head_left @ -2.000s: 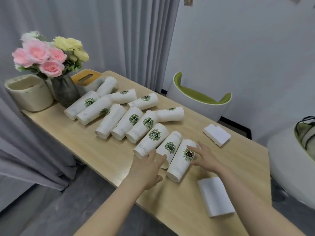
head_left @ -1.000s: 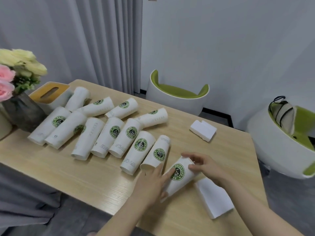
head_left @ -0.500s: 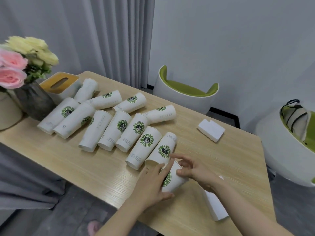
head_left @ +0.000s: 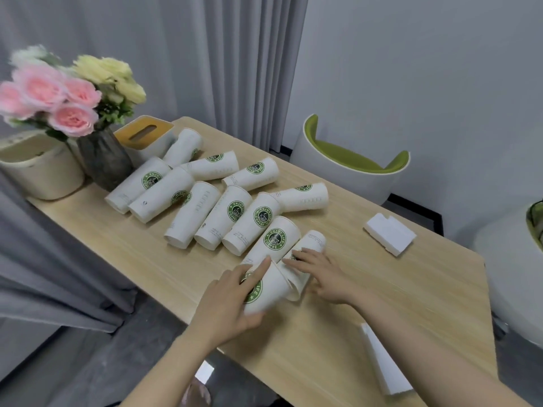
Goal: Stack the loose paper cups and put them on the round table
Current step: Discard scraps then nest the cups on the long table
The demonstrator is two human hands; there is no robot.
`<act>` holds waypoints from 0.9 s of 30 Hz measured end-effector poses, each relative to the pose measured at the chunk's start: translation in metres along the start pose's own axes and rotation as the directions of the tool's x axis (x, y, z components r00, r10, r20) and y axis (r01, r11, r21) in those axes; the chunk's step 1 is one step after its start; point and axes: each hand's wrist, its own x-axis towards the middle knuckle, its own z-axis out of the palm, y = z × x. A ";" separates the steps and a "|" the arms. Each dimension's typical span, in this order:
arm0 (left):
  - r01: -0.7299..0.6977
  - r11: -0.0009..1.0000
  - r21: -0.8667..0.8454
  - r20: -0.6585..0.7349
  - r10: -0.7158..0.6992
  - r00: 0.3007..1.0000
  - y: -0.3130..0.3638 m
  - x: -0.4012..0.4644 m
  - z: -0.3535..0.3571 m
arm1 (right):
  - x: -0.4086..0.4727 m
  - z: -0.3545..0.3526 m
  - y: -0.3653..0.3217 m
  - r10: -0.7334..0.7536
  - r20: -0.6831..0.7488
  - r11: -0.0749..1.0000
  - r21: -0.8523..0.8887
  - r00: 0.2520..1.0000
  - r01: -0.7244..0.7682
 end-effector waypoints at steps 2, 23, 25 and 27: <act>0.037 0.999 -0.017 -0.024 -0.037 0.999 -0.011 -0.005 -0.008 | 0.010 0.003 -0.004 -0.035 0.044 0.993 -0.115 0.998 0.040; 0.114 0.993 -0.011 0.004 -0.114 0.993 -0.037 -0.009 -0.010 | 0.009 0.017 -0.001 -0.128 0.045 0.911 -0.390 0.991 0.136; 0.119 0.993 -0.013 0.008 -0.119 0.993 -0.038 -0.010 -0.008 | 0.004 0.021 0.000 -0.089 0.015 0.927 -0.363 0.996 0.088; 0.122 0.992 -0.015 0.015 -0.122 0.992 -0.037 -0.011 -0.006 | 0.000 0.024 0.001 -0.050 -0.001 0.950 -0.308 0.999 0.047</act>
